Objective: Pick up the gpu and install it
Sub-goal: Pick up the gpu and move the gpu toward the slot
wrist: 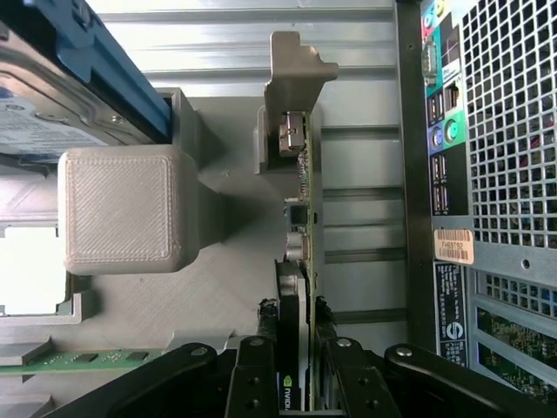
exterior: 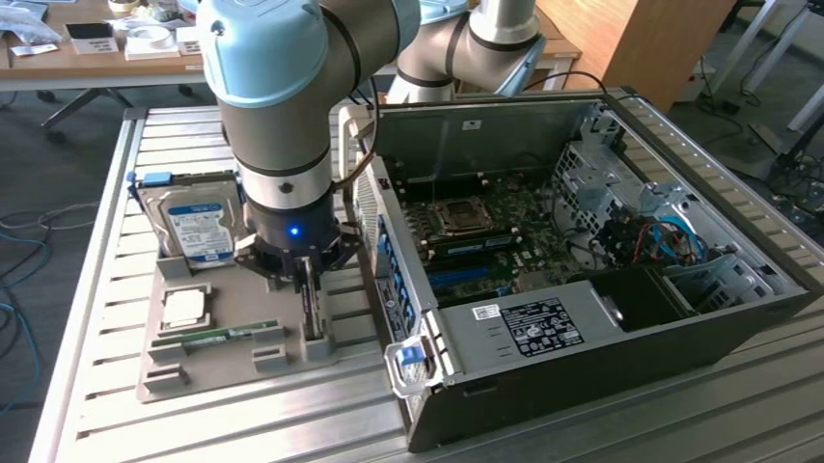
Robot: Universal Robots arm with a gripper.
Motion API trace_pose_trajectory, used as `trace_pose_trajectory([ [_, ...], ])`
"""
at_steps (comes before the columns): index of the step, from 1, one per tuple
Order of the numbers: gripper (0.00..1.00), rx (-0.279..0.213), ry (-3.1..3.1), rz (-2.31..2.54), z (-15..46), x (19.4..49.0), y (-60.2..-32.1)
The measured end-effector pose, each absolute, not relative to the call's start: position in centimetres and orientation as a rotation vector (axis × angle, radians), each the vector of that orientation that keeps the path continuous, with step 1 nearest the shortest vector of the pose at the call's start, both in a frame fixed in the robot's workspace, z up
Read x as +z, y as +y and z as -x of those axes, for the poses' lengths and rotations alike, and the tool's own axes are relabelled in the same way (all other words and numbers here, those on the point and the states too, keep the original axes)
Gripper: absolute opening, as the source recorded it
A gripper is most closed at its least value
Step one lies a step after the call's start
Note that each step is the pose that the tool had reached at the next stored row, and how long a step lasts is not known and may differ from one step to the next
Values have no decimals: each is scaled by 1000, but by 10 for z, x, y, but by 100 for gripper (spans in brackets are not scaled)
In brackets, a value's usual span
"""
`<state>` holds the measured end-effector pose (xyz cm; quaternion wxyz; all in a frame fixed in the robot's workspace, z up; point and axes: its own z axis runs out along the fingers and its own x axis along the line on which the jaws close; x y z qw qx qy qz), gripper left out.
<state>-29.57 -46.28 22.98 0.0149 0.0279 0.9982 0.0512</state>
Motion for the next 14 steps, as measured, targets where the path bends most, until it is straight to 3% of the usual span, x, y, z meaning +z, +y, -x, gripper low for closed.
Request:
trace_pose_trajectory([
  [14,27,160,3109,-46,295,232,-463],
])
